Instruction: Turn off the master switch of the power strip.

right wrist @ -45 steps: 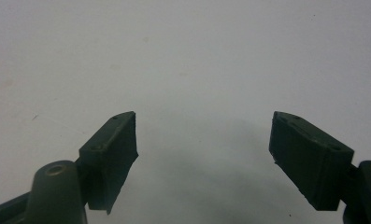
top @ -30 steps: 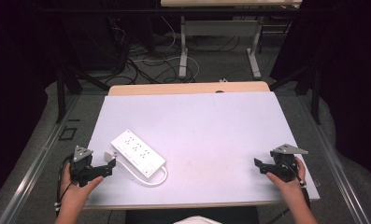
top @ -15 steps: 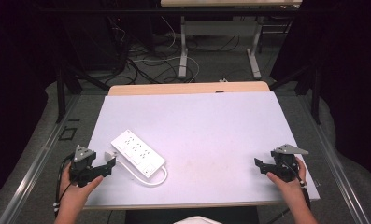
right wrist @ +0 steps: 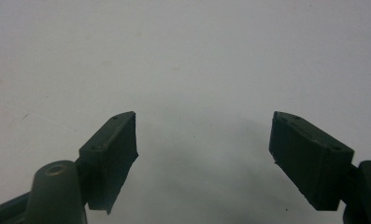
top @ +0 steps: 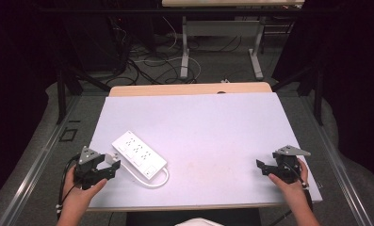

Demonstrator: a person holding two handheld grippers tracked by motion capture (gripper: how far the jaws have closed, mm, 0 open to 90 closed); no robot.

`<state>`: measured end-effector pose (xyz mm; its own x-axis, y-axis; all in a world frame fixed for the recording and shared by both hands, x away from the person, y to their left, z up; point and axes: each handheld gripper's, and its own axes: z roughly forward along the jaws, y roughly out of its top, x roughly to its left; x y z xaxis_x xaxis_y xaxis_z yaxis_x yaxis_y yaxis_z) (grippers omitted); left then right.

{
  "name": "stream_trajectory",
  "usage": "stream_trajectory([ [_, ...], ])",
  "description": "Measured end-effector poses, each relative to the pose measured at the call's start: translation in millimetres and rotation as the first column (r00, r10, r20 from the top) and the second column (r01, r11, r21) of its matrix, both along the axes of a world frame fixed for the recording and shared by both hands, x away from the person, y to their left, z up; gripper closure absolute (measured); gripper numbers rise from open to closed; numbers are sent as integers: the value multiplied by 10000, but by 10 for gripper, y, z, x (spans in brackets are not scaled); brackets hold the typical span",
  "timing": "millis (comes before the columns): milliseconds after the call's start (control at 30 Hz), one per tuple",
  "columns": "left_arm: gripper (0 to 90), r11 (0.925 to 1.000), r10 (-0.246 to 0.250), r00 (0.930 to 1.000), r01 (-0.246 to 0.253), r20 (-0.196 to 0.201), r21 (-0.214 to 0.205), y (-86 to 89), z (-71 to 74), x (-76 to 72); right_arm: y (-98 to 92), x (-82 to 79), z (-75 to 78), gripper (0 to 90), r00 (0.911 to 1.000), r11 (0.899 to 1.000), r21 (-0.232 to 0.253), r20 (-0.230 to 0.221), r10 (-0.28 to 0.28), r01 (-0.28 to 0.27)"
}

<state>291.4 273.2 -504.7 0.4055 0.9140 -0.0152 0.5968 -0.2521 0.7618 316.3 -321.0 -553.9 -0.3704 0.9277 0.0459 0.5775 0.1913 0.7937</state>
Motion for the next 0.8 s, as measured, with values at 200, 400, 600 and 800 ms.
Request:
stream_trajectory([
  [200, 344, 9995, -306, 9986, 309, -425, 67, -75, 17, -12, 3, 2, -4, 228, 9999, 10000, -1, 72, -70, 70],
  [400, 374, 9990, -447, 9964, 446, -716, -31, -158, -27, -3, 6, 1, -1, 228, 10000, 10000, 29, 16, 17, -17],
  [600, 388, 9986, -521, 9944, 526, -921, 38, -225, -63, 4, 17, 1, -4, 228, 10000, 10000, 8, -14, 72, -72],
  [800, 471, 9977, -679, 9905, 681, -1192, -24, -259, -63, 7, 18, 1, -7, 228, 10000, 10000, 16, 1, 54, -54],
])
